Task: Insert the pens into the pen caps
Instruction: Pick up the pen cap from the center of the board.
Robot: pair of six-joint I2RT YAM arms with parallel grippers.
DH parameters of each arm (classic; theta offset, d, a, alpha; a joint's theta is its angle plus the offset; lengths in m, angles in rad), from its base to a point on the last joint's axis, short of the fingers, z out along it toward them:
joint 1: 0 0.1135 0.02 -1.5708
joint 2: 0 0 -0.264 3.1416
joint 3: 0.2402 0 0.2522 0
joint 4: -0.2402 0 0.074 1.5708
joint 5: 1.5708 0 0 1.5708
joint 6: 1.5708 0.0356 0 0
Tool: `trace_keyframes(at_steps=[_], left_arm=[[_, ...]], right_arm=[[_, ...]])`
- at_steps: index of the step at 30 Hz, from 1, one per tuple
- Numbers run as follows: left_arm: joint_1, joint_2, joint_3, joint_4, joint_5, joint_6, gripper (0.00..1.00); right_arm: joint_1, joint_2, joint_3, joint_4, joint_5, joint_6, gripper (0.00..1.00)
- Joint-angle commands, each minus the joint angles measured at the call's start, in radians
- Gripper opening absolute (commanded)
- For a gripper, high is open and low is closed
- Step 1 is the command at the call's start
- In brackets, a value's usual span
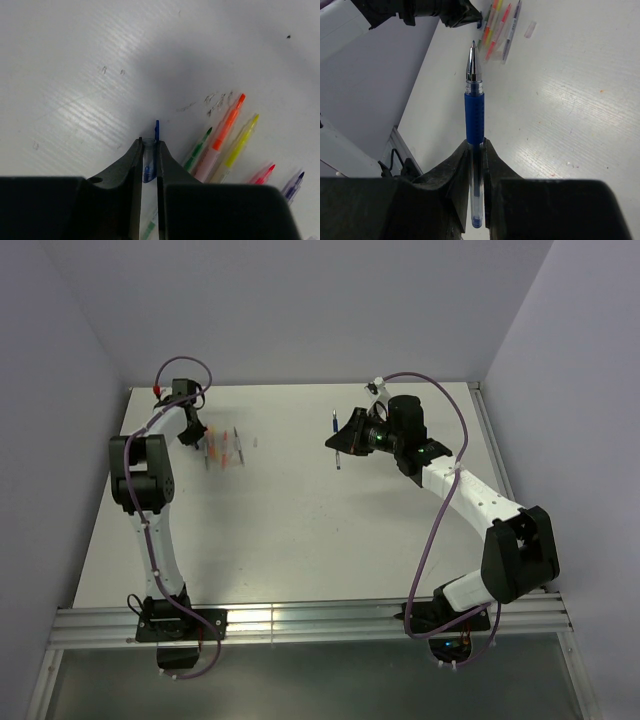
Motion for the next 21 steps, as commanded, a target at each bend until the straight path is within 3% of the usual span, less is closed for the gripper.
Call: trace_keyframes(at_steps=[1,5,11,21], left_arm=[[-0.004,-0.087,-0.036,-0.101,0.026,-0.025,0.0],[-0.003,-0.176,-0.062,-0.097,0.081,-0.039,0.0],[-0.098,-0.311,-0.115,-0.113,0.136,0.025,0.0],[-0.436,-0.35,-0.173,-0.093,0.126,0.246,0.0]], right_arm=[[-0.007,-0.006,-0.005,0.044,-0.01,0.003,0.0],[-0.007,-0.009,-0.002,0.044,-0.004,0.003,0.0],[-0.009,-0.016,-0.002,0.035,0.017,0.004,0.0],[-0.046,-0.076,-0.039,0.048,0.065,0.026,0.0]])
